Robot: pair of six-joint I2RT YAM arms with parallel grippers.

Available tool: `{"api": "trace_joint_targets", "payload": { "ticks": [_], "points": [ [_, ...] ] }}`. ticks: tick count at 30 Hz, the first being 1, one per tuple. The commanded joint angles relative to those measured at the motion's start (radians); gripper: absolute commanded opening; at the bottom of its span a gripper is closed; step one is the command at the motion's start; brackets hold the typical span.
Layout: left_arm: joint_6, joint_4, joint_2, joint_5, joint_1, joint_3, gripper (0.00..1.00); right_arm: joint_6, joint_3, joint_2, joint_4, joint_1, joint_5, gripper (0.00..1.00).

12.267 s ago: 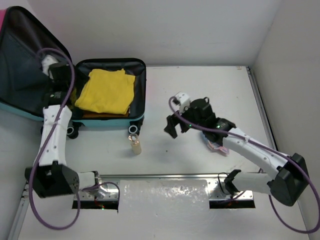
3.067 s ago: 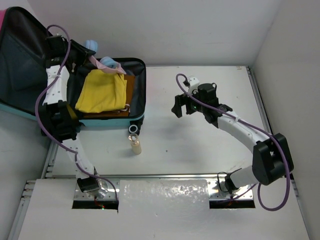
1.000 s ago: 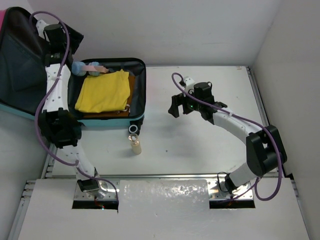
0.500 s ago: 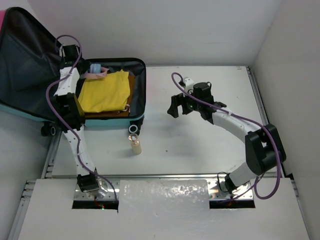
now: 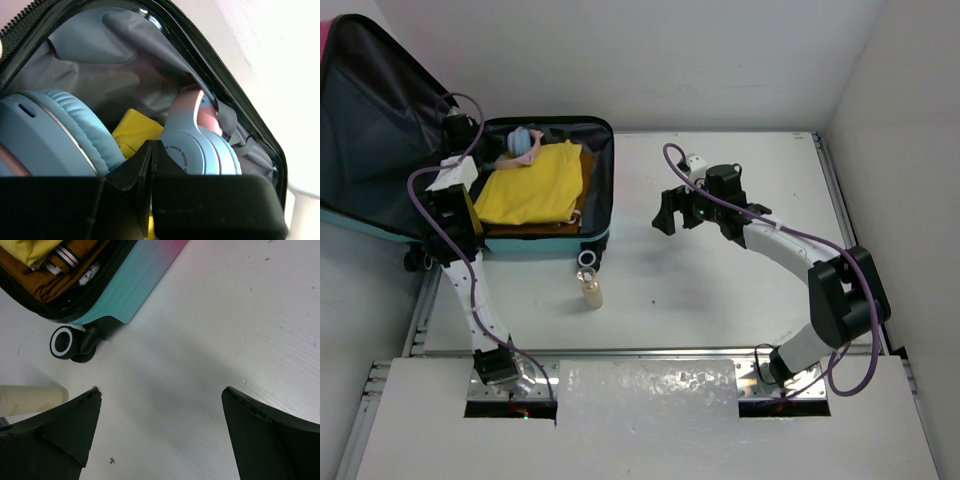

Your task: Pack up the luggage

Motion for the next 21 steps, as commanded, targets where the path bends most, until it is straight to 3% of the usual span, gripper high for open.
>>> {"api": "trace_joint_targets", "payload": {
  "ticks": [1, 3, 4, 9, 11, 12, 15, 16, 21],
  "points": [
    [-0.032, -0.049, 0.014, 0.218, -0.082, -0.011, 0.0, 0.015, 0.017, 0.007, 0.055, 0.001, -0.026, 0.99],
    [-0.032, -0.098, -0.013, 0.176, -0.081, 0.007, 0.02, 0.015, 0.017, 0.006, 0.053, 0.003, -0.027, 0.99],
    [-0.029, -0.118, -0.027, 0.149, -0.076, 0.01, 0.14, 0.013, 0.017, 0.006, 0.048, 0.003, -0.029, 0.99],
    [0.006, -0.252, -0.15, -0.047, -0.072, 0.059, 0.22, 0.012, 0.02, 0.009, 0.042, 0.003, -0.033, 0.99],
    [0.029, -0.313, -0.186, -0.125, -0.072, 0.108, 0.34, 0.015, 0.031, 0.02, 0.041, 0.003, -0.041, 0.99],
    [0.039, -0.334, -0.196, -0.145, -0.072, 0.131, 0.51, 0.016, 0.034, 0.023, 0.039, 0.003, -0.043, 0.99],
    [0.075, -0.428, -0.208, -0.213, -0.072, 0.228, 0.71, 0.022, 0.046, 0.036, 0.038, 0.003, -0.052, 0.99],
    [0.092, -0.445, -0.211, -0.223, -0.072, 0.263, 0.84, 0.025, 0.055, 0.041, 0.032, 0.003, -0.053, 0.99],
    [0.122, -0.488, -0.274, -0.254, -0.068, 0.257, 0.99, 0.029, 0.097, 0.063, -0.001, 0.012, -0.053, 0.99]
  ]
}}
